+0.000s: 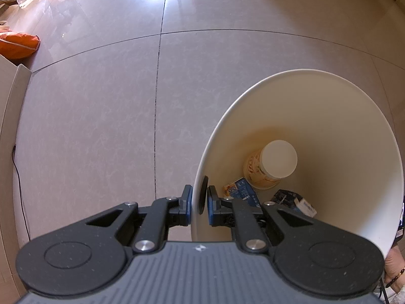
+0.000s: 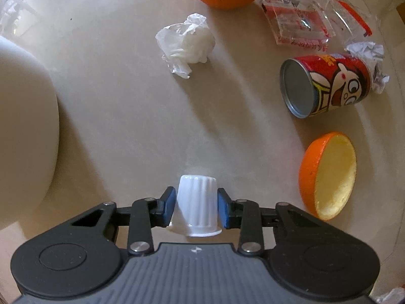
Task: Collect trash
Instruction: 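Grasp the small white bottle with the right gripper, then carry the white bottle over the bin and release it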
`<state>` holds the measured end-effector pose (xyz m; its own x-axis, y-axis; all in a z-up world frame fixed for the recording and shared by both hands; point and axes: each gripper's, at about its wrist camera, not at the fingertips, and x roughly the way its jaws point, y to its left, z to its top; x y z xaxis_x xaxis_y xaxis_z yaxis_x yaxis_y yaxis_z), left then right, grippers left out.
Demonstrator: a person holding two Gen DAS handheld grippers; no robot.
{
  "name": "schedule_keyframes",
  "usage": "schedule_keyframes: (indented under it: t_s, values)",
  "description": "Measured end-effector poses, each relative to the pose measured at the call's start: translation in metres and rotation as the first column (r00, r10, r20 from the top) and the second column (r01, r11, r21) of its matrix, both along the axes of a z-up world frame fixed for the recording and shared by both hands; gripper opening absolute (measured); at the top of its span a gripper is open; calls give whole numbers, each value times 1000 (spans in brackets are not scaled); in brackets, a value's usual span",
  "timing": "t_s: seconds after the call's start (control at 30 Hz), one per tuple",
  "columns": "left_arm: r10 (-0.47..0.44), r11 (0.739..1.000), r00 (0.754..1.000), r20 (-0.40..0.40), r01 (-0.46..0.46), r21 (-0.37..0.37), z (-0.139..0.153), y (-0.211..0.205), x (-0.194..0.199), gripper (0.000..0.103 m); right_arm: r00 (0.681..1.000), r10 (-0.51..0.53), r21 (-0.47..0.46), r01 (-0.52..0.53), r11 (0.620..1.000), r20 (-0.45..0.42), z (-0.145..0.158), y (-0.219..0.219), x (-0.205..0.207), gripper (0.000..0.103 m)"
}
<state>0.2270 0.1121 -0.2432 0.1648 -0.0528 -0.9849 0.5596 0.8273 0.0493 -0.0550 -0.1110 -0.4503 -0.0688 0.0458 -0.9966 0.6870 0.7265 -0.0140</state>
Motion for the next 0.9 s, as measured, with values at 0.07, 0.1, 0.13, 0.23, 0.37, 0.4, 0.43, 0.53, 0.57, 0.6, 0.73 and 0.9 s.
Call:
schedule_keyframes:
  t_s: [0.07,0.1,0.13,0.23,0.37,0.4,0.43,0.53,0.57,0.6,0.73,0.9]
  values:
    - [2,1000,1000,-2,-2,-1,0,0,0,10,1000,9,-15,-10,1000,-26,1,-2,0,39]
    - [2,1000,1000,-3,-2,-2,0,0,0,10,999,10,-16,-11,1000,-33,5,-2,1,39]
    - [1,1000,1000,-3,-1,-2,0,1,0,10,999,11,-15,-12,1000,-36,9,-5,3,39]
    - [2,1000,1000,-3,-2,0,-1,1,1,10,998,47,-20,-48,999,-36,32,-8,12,39]
    - [2,1000,1000,-4,-2,-2,0,1,1,10,992,125,-39,-126,991,-23,80,-11,26,39]
    - [1,1000,1000,-3,-1,-1,0,0,1,10,989,144,-42,-145,989,-11,95,-12,30,39]
    - [0,1000,1000,-2,0,0,0,0,1,10,986,164,-51,-164,985,3,112,-13,33,39]
    - [-1,1000,1000,0,1,1,0,0,0,10,972,226,-68,-222,973,59,158,-15,43,39]
    - [-2,1000,1000,0,2,1,0,0,0,10,966,246,-76,-241,968,76,175,-16,45,39]
    - [-3,1000,1000,1,3,2,-1,0,0,10,959,268,-81,-261,962,96,191,-12,47,39]
    - [-2,1000,1000,2,2,3,-1,1,0,10,920,344,-89,-333,939,187,251,7,61,39]
    - [-5,1000,1000,4,5,4,-1,0,-1,10,856,432,-102,-421,902,286,300,43,83,40]
